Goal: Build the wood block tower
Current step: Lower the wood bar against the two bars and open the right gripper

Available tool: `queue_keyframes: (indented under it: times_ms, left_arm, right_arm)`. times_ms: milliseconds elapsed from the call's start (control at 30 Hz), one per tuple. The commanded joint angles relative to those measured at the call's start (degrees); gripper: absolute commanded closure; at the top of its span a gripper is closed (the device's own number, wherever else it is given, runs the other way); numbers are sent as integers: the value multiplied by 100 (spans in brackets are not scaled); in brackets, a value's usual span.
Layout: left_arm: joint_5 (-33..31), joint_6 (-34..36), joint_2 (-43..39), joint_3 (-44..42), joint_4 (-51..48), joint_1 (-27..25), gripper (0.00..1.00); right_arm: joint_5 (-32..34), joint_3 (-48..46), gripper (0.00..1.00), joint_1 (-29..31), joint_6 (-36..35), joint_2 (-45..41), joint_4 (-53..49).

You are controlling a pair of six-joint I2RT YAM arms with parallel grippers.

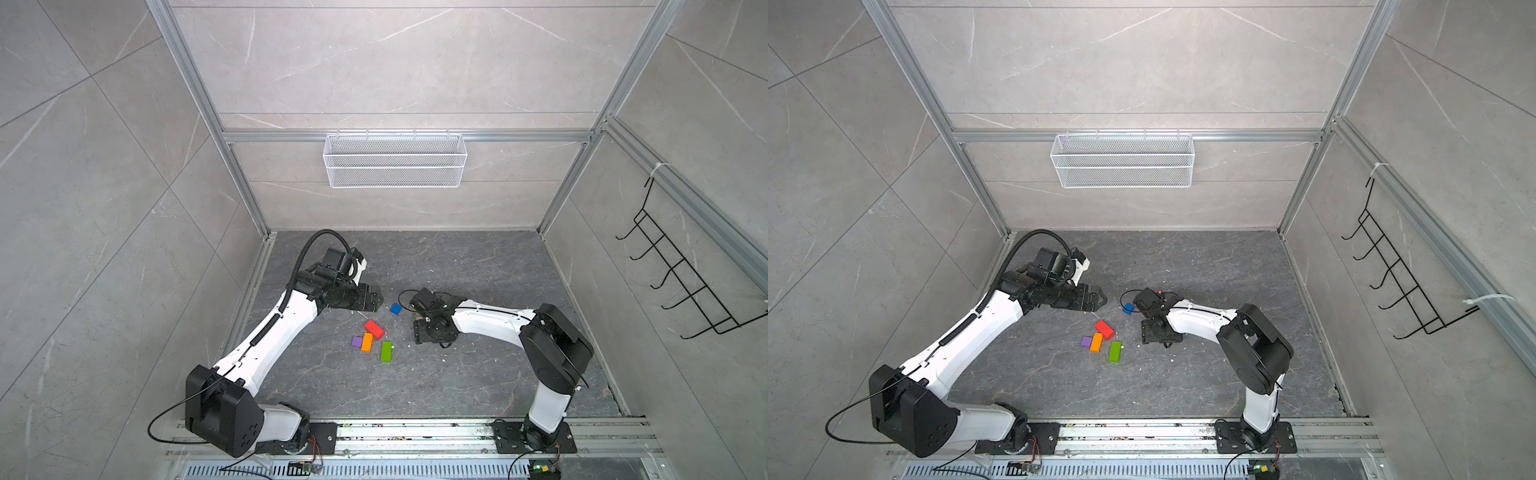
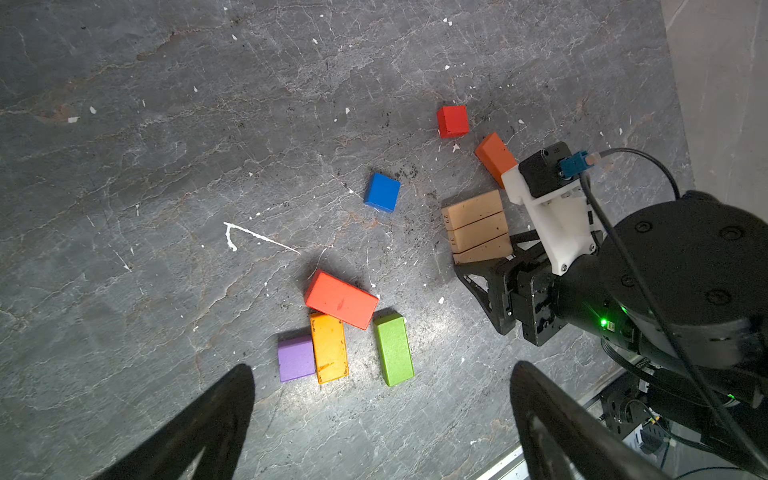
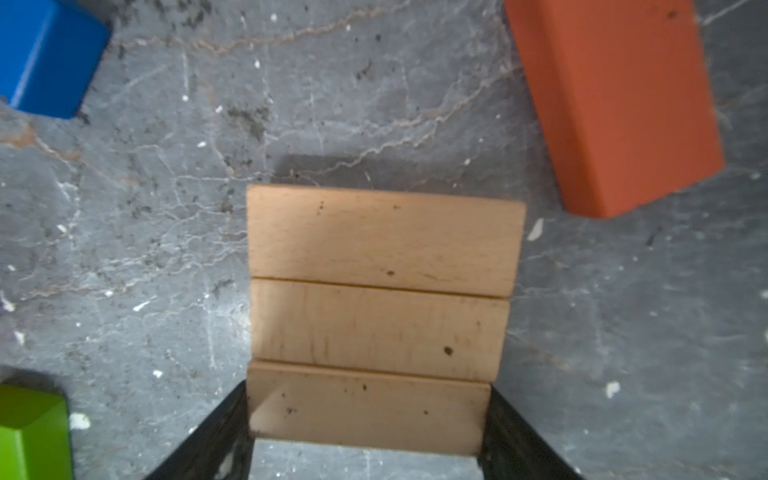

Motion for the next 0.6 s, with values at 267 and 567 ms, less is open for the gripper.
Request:
queue_keyframes:
  times_ms: [267, 567]
  left_arm:
    - [123, -9, -10, 15, 79, 33, 2]
    - [138, -2, 6, 14, 79, 37, 2]
  right_arm:
    - [127, 161, 34, -17, 24, 173, -191]
    - [213, 197, 30, -17, -39, 196, -264]
